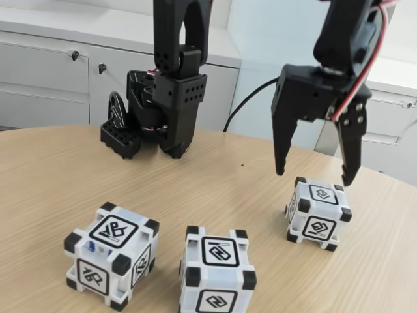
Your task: Stack cubes from left to right.
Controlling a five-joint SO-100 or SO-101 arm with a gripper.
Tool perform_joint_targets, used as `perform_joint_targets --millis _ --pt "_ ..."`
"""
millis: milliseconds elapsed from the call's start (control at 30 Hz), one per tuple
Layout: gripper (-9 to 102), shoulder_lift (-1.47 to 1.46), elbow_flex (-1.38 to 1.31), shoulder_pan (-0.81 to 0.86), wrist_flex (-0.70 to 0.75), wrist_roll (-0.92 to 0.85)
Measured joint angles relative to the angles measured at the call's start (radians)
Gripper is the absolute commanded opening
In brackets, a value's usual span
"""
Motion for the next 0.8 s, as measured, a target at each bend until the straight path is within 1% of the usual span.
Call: perform_joint_targets --millis 233,800 --pt "32 -0.04 -0.014 -0.005 -0.011 -0.021" --pt "31 -0.04 -0.014 -0.005 0.0 -0.003"
